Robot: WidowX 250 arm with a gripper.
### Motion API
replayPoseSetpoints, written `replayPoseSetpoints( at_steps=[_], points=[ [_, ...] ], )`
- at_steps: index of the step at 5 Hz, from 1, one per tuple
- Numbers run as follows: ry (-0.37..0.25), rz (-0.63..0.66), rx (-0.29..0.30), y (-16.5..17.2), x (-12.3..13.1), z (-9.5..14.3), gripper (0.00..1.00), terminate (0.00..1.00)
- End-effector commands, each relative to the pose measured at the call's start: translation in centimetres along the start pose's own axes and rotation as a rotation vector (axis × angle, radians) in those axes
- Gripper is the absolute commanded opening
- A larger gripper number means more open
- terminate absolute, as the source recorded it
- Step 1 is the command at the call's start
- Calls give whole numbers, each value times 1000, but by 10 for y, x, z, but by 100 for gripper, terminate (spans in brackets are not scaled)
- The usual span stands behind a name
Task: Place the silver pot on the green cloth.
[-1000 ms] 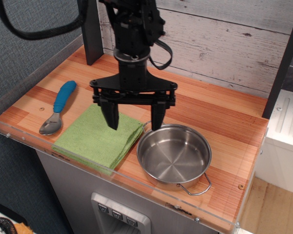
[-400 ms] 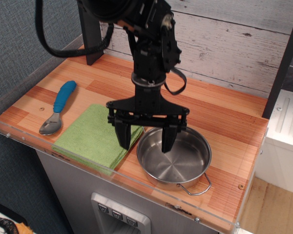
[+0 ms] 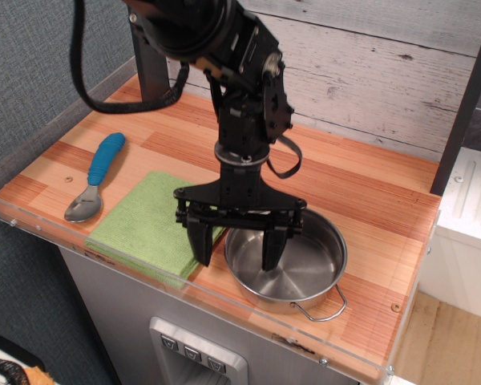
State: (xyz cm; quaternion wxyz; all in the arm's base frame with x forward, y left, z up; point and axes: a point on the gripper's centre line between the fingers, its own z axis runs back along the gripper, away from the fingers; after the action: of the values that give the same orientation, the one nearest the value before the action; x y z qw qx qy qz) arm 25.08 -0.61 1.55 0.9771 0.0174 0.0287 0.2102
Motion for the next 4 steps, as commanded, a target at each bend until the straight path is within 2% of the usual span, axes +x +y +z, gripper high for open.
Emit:
replayPoseSetpoints(
  at_steps=[1, 4],
  points=[
    [0, 3, -6, -2, 5, -1, 0, 0],
    [-48, 28, -47, 4, -8, 25, 0, 0]
  ],
)
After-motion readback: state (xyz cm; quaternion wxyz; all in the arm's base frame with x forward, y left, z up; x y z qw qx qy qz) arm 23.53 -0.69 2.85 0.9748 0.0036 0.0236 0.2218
